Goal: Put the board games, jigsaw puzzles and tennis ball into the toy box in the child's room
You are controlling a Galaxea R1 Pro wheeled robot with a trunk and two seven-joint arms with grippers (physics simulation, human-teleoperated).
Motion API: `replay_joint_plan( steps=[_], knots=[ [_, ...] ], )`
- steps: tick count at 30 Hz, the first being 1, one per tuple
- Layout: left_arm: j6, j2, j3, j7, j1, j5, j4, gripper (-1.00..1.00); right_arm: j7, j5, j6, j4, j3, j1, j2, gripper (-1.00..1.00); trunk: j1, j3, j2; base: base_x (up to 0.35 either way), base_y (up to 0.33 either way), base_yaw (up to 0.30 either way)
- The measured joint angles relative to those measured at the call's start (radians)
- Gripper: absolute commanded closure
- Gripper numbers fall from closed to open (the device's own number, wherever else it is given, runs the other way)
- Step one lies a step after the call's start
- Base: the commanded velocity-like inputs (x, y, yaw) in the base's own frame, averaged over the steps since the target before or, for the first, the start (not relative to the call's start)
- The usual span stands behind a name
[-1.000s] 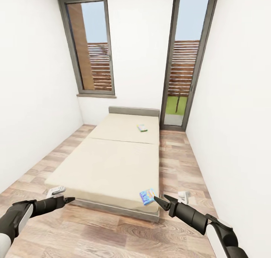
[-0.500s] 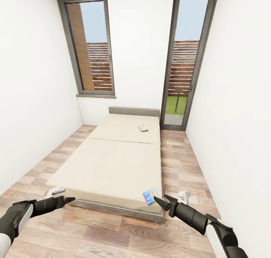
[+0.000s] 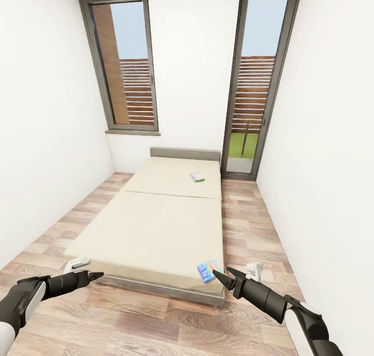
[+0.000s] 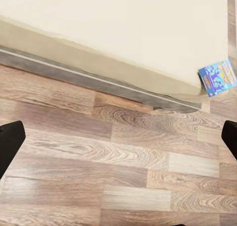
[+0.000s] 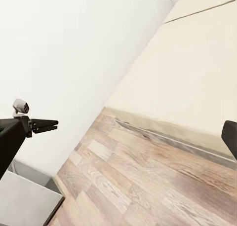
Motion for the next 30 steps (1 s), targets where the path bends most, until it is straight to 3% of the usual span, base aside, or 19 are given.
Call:
replay_joint_plan(
  steps=[30],
  knots=[
    [0.0, -0.001, 0.0, 0.0, 0.0, 0.0, 0.0, -1.0, 0.0, -0.001, -0.003, 0.001, 0.0, 0.0, 0.0, -1.0, 0.0, 0.002, 0.0, 0.0, 0.0, -0.218]
  ],
)
